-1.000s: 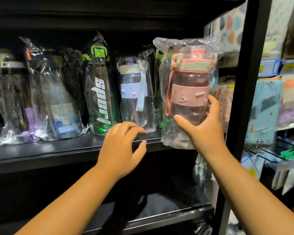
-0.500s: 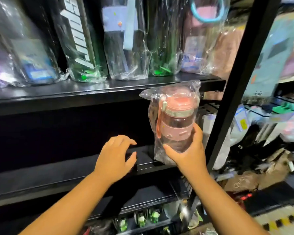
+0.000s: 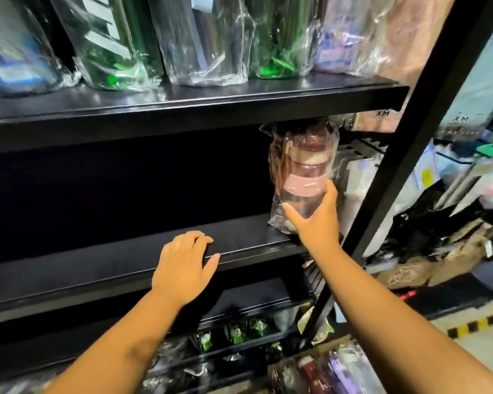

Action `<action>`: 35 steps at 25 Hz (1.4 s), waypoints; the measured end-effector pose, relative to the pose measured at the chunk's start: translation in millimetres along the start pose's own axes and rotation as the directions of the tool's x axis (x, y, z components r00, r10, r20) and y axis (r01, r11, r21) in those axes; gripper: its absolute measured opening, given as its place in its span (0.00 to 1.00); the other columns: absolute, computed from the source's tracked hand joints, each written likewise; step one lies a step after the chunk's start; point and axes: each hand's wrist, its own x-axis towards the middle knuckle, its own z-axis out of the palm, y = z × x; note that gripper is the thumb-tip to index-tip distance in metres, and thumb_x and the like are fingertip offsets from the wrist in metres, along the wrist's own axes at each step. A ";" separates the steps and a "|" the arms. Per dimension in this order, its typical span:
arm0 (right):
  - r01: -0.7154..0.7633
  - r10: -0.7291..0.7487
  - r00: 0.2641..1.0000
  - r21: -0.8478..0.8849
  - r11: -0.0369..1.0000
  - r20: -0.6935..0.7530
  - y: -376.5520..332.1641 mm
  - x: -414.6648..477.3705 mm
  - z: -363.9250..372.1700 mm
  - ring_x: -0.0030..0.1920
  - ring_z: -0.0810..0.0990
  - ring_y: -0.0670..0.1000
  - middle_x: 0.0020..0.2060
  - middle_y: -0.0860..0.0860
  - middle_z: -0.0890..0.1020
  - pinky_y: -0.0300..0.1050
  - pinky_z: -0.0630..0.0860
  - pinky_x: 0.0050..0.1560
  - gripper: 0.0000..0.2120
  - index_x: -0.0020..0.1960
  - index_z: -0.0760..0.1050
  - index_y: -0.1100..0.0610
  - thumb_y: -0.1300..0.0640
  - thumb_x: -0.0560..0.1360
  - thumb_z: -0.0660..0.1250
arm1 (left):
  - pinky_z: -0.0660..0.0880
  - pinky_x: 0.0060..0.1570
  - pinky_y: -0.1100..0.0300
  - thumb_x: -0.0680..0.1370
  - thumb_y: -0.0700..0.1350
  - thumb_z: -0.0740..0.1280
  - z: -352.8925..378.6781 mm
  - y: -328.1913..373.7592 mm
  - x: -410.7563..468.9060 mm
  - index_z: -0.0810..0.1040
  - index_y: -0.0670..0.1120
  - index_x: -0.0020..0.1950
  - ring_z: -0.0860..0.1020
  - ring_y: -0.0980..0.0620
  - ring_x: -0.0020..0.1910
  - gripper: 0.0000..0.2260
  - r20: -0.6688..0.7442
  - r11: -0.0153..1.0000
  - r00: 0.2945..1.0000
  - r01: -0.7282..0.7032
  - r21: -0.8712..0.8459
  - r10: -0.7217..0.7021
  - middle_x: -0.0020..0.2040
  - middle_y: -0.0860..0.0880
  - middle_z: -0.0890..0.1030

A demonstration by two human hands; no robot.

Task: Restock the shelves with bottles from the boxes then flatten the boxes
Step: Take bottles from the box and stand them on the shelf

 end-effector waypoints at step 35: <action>0.356 0.004 0.847 -0.572 0.739 0.531 34.7 -232.6 101.7 0.76 0.59 0.60 0.77 0.56 0.61 0.68 0.61 0.69 0.35 0.75 0.63 0.53 0.35 0.73 0.55 | 0.50 0.74 0.47 0.68 0.55 0.78 42.2 -45.2 -215.3 0.70 0.48 0.73 0.67 0.44 0.75 0.36 0.150 0.960 0.949 0.280 0.000 -0.277 0.75 0.45 0.71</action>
